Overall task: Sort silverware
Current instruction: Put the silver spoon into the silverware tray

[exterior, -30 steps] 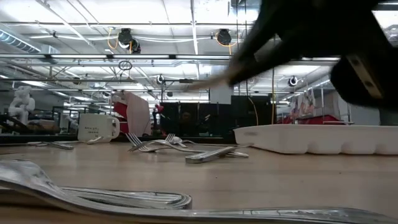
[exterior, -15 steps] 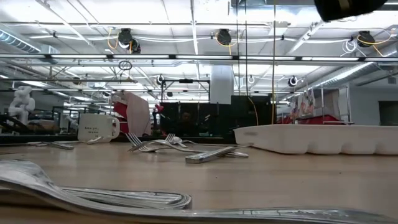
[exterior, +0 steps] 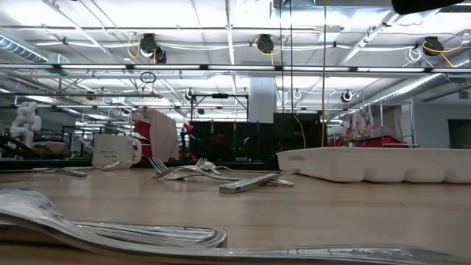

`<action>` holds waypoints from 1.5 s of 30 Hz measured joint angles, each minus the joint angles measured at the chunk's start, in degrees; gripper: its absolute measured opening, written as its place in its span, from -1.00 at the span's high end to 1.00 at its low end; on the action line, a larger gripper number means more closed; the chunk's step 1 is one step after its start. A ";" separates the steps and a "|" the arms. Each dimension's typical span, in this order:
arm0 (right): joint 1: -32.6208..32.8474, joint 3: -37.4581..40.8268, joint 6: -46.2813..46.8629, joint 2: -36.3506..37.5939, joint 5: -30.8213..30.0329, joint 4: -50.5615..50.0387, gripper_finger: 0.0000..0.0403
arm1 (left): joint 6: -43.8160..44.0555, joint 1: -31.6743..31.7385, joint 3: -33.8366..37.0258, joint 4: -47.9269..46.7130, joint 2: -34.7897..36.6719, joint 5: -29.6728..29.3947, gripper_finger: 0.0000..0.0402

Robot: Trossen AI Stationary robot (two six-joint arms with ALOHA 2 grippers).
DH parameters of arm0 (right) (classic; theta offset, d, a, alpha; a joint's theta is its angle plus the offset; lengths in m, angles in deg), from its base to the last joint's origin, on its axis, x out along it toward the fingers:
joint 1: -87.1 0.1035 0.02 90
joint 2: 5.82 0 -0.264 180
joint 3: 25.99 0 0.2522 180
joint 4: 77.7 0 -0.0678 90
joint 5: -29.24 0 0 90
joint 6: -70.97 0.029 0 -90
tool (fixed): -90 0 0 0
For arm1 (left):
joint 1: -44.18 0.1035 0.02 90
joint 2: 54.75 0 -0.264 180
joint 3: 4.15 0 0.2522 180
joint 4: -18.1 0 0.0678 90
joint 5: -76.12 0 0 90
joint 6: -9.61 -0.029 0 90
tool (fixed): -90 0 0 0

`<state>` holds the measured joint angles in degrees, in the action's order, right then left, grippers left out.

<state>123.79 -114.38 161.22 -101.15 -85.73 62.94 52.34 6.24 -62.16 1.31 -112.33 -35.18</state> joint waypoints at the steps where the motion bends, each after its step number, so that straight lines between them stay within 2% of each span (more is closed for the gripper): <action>1: -0.02 -0.01 -0.01 0.00 1.32 -0.84 1.00 | 0.01 0.04 0.00 0.00 0.00 -0.02 0.30; 8: -1.23 0.01 0.02 0.46 9.83 -7.16 1.00 | -0.06 0.06 0.00 0.00 0.00 -0.24 0.30; 11: -2.43 0.01 -1.67 2.10 11.49 -10.01 1.00 | -0.01 0.06 0.00 0.00 0.00 -0.26 0.30; 30: -13.33 0.01 -20.25 13.32 29.50 -32.67 1.00 | 0.27 0.06 0.00 0.00 0.00 -1.56 0.30; 45: -18.96 0.01 -38.12 14.34 34.14 -44.63 1.00 | 0.00 0.06 0.00 -0.01 -0.01 -4.84 0.30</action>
<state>104.82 -114.38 123.09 -86.81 -51.59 18.32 52.34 6.30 -62.16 1.31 -112.33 -40.02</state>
